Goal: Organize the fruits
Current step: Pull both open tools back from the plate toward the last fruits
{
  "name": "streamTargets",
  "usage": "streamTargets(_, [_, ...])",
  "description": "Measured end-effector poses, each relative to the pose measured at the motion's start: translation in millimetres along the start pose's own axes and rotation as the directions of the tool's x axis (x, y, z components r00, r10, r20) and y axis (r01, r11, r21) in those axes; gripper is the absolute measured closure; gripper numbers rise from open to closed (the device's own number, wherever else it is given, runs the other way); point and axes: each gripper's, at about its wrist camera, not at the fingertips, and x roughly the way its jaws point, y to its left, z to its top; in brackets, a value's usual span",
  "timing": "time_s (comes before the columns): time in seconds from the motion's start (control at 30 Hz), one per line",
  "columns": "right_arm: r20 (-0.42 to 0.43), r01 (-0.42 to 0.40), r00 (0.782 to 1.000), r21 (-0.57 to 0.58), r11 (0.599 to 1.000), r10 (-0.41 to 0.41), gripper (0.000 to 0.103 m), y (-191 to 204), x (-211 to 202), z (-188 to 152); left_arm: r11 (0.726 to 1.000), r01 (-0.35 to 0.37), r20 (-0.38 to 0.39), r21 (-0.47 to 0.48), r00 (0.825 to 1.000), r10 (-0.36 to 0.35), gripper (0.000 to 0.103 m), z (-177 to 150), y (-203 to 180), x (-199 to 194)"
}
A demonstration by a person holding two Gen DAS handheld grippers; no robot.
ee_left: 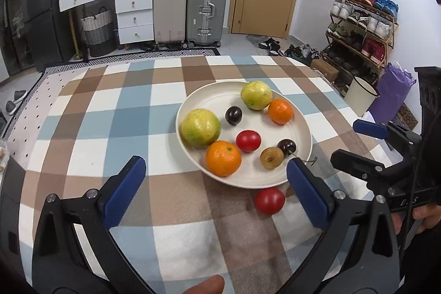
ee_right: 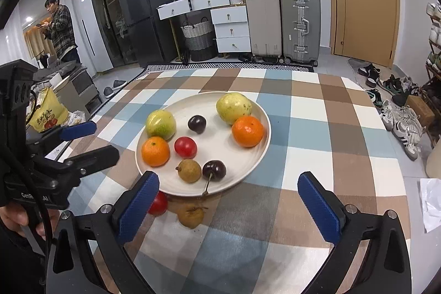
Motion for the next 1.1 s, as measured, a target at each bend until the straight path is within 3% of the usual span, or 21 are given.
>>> streamTargets(0.4, [-0.02,-0.009,1.0,0.012,1.0,0.01,0.001,4,-5,-18,0.999,-0.01,-0.016,-0.04,1.0,0.009,0.001,-28,4,-12])
streamTargets(1.1, [-0.07,-0.014,0.997,0.042,0.999,0.017,0.001,-1,6,-44,0.998,0.002,-0.018,-0.063,1.0,-0.003,0.001,-49,0,-2])
